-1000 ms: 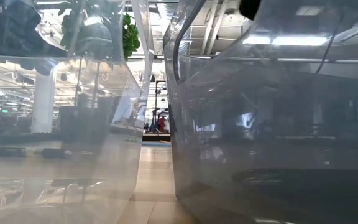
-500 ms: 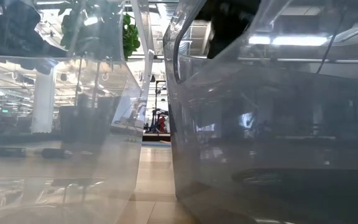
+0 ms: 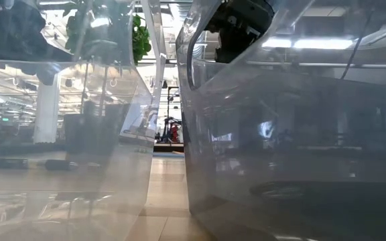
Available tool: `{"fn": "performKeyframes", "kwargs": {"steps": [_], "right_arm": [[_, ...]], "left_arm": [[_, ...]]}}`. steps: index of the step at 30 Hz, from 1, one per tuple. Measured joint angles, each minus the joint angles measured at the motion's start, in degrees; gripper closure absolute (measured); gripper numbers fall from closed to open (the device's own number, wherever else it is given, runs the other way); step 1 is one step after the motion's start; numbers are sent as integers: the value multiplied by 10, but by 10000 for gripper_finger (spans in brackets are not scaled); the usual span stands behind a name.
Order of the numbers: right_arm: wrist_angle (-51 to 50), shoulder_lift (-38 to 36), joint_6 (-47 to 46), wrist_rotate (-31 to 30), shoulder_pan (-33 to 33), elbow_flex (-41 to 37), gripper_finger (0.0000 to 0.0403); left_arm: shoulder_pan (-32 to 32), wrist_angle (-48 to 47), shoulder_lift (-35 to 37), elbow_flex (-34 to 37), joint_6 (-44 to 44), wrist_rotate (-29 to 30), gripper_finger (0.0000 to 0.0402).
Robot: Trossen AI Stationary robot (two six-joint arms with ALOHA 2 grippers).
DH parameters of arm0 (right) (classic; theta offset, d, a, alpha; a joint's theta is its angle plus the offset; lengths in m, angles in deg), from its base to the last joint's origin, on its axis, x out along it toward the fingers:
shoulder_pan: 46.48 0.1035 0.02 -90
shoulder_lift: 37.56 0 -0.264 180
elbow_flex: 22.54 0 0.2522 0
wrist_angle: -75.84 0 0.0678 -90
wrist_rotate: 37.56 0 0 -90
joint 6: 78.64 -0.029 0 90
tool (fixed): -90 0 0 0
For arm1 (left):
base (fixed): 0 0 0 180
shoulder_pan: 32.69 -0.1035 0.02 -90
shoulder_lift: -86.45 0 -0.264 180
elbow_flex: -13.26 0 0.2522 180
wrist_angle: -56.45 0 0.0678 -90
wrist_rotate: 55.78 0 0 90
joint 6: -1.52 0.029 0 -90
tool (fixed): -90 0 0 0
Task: Sort pens & pencils
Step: Put the light blue pencil into the transparent bin
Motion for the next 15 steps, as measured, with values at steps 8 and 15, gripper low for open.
{"fn": "performKeyframes", "kwargs": {"steps": [8,15], "right_arm": [[-32,0,-14,1,5,-23,234],[18,0,-32,1,5,-58,234]], "left_arm": [[0,6,0,1,28,-3,345],[0,7,0,1,71,-23,344]]}}
